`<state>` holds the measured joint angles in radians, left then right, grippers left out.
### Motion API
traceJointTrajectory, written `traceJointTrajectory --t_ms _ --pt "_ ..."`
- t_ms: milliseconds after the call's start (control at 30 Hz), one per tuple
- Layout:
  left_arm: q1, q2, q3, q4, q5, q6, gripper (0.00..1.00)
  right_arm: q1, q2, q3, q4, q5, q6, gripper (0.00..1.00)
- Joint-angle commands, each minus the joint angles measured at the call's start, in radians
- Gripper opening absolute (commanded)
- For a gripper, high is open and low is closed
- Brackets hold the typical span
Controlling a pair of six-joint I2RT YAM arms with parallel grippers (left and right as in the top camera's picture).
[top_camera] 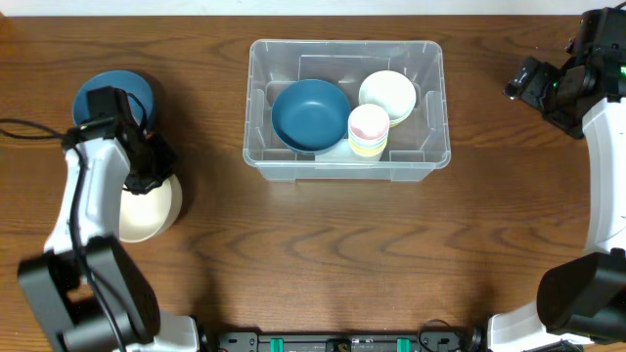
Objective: Pack container
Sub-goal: 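Lift the cream bowl and lower it into the bin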
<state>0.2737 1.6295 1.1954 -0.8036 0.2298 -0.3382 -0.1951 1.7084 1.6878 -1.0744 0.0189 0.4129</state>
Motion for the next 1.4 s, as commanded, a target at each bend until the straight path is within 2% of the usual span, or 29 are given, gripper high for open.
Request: traceJointTrajectory --t_ms 0,233,367,500,667,833,1067,1367 --pt "0.002 -0.14 0.01 0.01 0.124 0.05 0.06 -0.004 0.007 0.011 0.0 0.008 0.009 0.99" --pt "-0.066 -0.407 0.01 0.092 0.137 0.095 0.06 -0.004 0.007 0.011 0.0 0.008 0.009 0.99" --pt "-0.207 -0.512 0.01 0.207 0.136 0.095 0.06 -0.004 0.007 0.011 0.0 0.008 0.009 0.99" --pt "-0.377 -0.529 0.01 0.334 0.085 0.094 0.06 -0.004 0.007 0.011 0.0 0.008 0.009 0.99" --pt "-0.594 -0.439 0.01 0.448 -0.156 0.098 0.06 -0.004 0.007 0.011 0.0 0.008 0.009 0.99" --pt "-0.725 -0.269 0.01 0.561 -0.233 0.134 0.06 -0.004 0.007 0.011 0.0 0.008 0.008 0.99" --pt "-0.799 -0.072 0.01 0.666 -0.25 0.143 0.06 -0.004 0.007 0.011 0.0 0.008 0.009 0.99" --pt "-0.81 0.048 0.01 0.725 -0.249 0.143 0.06 -0.004 0.007 0.011 0.0 0.008 0.009 0.99"
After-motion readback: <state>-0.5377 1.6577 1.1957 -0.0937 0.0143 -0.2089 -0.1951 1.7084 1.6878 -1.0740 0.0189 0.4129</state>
